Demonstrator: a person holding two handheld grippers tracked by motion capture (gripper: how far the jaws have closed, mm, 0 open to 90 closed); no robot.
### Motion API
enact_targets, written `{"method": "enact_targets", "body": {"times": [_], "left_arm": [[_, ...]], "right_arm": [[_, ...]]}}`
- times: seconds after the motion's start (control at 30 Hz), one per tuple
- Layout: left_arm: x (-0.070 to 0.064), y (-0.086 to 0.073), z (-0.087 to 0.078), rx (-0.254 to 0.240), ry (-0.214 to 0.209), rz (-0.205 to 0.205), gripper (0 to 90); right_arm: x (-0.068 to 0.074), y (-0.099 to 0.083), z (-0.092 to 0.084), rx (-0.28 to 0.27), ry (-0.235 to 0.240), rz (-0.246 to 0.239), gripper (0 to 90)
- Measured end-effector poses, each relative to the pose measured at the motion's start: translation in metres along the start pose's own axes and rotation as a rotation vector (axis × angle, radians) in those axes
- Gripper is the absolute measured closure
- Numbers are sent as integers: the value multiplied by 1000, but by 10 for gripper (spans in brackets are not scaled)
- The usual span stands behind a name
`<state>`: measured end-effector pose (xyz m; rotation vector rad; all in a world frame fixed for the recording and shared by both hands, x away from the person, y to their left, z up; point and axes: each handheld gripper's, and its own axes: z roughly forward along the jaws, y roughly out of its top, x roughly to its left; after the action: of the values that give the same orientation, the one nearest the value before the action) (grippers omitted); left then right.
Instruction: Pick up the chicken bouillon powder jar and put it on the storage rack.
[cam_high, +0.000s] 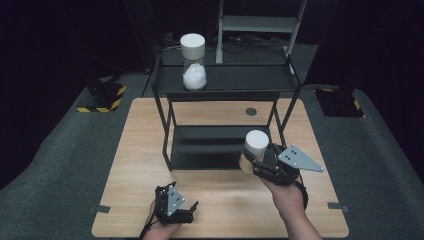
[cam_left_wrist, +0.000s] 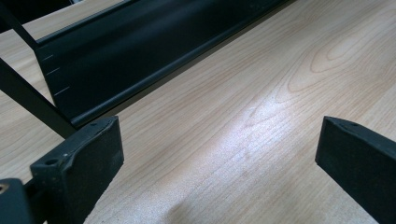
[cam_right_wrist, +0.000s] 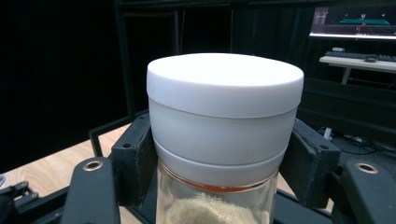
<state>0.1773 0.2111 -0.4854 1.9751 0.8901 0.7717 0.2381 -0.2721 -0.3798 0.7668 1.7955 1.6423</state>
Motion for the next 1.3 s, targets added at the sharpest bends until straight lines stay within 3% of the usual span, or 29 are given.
{"method": "enact_targets", "body": {"times": [0.3, 1.3], "left_arm": [[-2, 1, 1, 6, -3, 23, 13], [0, 0, 0, -1, -10, 18, 13]], "right_arm": [[-6, 15, 11, -25, -17, -1, 340], [-19, 65, 26, -103, -38, -14, 340]]}}
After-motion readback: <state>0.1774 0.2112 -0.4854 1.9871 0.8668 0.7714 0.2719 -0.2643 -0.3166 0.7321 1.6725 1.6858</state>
